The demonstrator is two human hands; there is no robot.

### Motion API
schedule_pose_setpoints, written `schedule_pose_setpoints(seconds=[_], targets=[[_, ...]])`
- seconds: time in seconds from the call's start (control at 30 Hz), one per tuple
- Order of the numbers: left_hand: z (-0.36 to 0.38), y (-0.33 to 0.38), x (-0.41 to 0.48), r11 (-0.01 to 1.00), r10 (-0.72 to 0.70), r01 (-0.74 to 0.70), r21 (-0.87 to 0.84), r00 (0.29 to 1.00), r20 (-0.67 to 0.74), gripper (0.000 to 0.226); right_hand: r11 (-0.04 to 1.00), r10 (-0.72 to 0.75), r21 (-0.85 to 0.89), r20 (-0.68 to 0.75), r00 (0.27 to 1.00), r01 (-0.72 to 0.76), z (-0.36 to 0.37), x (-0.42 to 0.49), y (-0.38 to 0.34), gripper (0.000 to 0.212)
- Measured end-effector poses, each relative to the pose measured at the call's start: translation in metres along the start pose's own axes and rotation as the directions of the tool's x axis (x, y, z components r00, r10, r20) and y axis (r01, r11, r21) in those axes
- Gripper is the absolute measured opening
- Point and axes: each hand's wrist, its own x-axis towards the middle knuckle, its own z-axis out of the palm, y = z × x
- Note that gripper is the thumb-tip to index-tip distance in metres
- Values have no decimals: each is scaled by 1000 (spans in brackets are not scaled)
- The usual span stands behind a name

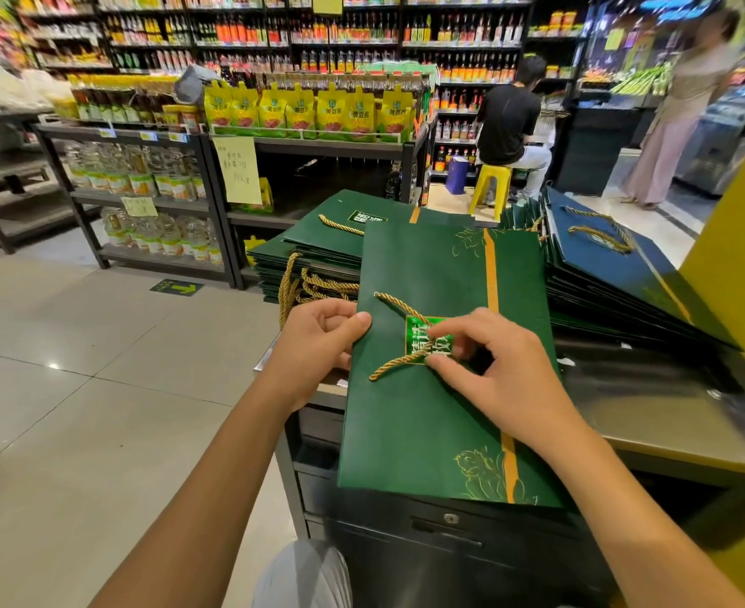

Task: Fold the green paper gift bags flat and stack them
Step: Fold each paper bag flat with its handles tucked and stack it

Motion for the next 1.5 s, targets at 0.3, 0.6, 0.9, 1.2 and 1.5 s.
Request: schedule_pose_setpoints(seconds=[0.3, 0.6, 0.9, 1.2, 1.5], targets=[[10, -5, -7, 985, 113, -93, 149, 985, -130, 14, 889, 295, -281, -254, 921, -362, -42, -41, 19, 40], [19, -1, -22, 952, 290, -254, 171, 925, -245, 16, 894, 440, -10, -169, 882, -448, -47, -53, 8, 40], [5, 35, -43, 959, 260, -253, 129, 965, -37, 45, 877, 473, 206, -205, 857, -434, -55, -33, -4, 34], [51, 120, 26, 951, 260, -275, 140, 959, 113, 44, 867, 497, 147, -205, 843, -476, -134, 31, 7, 48], [166, 133, 121, 832, 146, -362, 420, 874, 464, 77, 726, 647, -67, -272, 712, -684, -192, 58, 91, 54]])
